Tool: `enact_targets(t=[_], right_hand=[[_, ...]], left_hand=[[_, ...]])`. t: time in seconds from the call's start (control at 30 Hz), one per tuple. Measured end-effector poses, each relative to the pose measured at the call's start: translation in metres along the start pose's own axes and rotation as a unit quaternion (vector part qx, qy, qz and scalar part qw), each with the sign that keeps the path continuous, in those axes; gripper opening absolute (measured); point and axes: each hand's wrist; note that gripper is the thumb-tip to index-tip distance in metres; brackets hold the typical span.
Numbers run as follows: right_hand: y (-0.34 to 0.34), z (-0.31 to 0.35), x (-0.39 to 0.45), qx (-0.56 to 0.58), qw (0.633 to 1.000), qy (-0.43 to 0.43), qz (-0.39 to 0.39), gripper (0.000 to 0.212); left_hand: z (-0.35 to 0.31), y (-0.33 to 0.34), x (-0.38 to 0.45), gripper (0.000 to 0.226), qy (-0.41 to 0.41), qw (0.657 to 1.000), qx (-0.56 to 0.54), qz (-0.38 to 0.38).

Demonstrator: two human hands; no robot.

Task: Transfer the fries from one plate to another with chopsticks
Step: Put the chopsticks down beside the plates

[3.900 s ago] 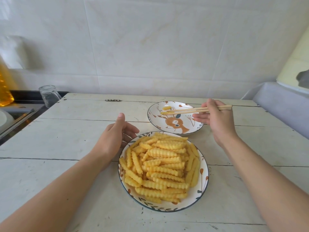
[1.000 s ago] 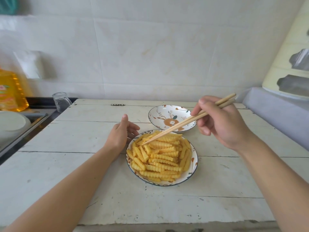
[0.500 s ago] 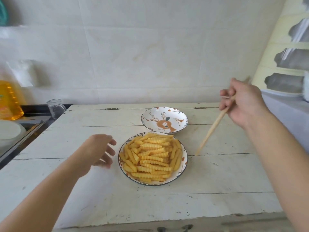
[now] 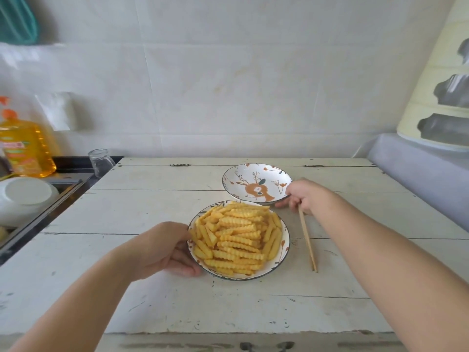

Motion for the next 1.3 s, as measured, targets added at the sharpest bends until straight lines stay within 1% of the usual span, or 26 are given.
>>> enact_targets(t=[0.1,0.23,0.37,0.47,0.63,0.8,0.93,1.03,1.1,1.13,1.2,1.23,1.27,1.3], right_hand=[[-0.007,-0.001,-0.001,-0.011,1.0,-0.008,-0.024,0.039],[-0.036,-0.011,-0.001,-0.002,0.999,0.001,-0.04,0.037],[-0.062,-0.021,0.001,-0.007,0.999,0.036,-0.036,0.032],[-0.066,-0.02,-0.003,-0.011,0.999,0.044,-0.03,0.03],[-0.063,-0.015,-0.011,-0.002,0.998,0.054,-0.04,0.028],[-0.062,-0.012,-0.017,0.001,0.998,0.05,-0.049,0.032],[-0.066,-0.008,-0.025,-0.001,0.997,0.064,-0.032,0.024],[-0.079,-0.006,-0.03,-0.007,0.996,0.066,-0.055,0.017],[-0.085,0.002,-0.039,0.032,0.996,0.025,-0.08,0.017],[-0.086,0.012,-0.045,0.08,0.992,-0.015,-0.095,0.018],[-0.082,0.039,-0.065,0.201,0.964,-0.128,-0.118,0.021],[-0.08,0.05,-0.079,0.215,0.946,-0.203,-0.13,0.027],[-0.075,0.056,-0.096,0.174,0.93,-0.284,-0.153,0.034],[-0.07,0.056,-0.113,0.104,0.904,-0.371,-0.184,0.04]], left_hand=[[0.001,-0.001,0.004,0.032,0.022,1.0,-0.001,-0.018],[-0.004,-0.015,0.01,0.032,0.025,0.999,-0.011,-0.039],[-0.02,-0.034,0.024,0.032,0.015,0.993,-0.086,-0.082],[-0.036,-0.042,0.045,0.033,0.012,0.985,-0.125,-0.115],[-0.059,-0.046,0.073,0.037,0.016,0.982,-0.122,-0.145],[-0.07,-0.051,0.086,0.034,0.008,0.981,-0.116,-0.154],[-0.069,-0.053,0.086,0.031,0.013,0.976,-0.135,-0.17],[-0.07,-0.049,0.082,0.028,0.031,0.965,-0.177,-0.193],[-0.069,-0.042,0.077,0.02,0.048,0.953,-0.221,-0.202],[-0.068,-0.039,0.075,0.018,0.055,0.947,-0.243,-0.204],[-0.059,-0.034,0.072,0.019,0.072,0.939,-0.26,-0.213],[-0.053,-0.032,0.071,0.019,0.081,0.938,-0.251,-0.227],[-0.045,-0.03,0.069,0.019,0.091,0.938,-0.227,-0.245],[-0.036,-0.027,0.068,0.021,0.103,0.94,-0.19,-0.264]])
Point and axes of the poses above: each hand's wrist, its own x-axis towards the middle knuckle, its own y-axis out of the palm, z = x × y, and after that the axes turned 13 degrees about -y, right-handed
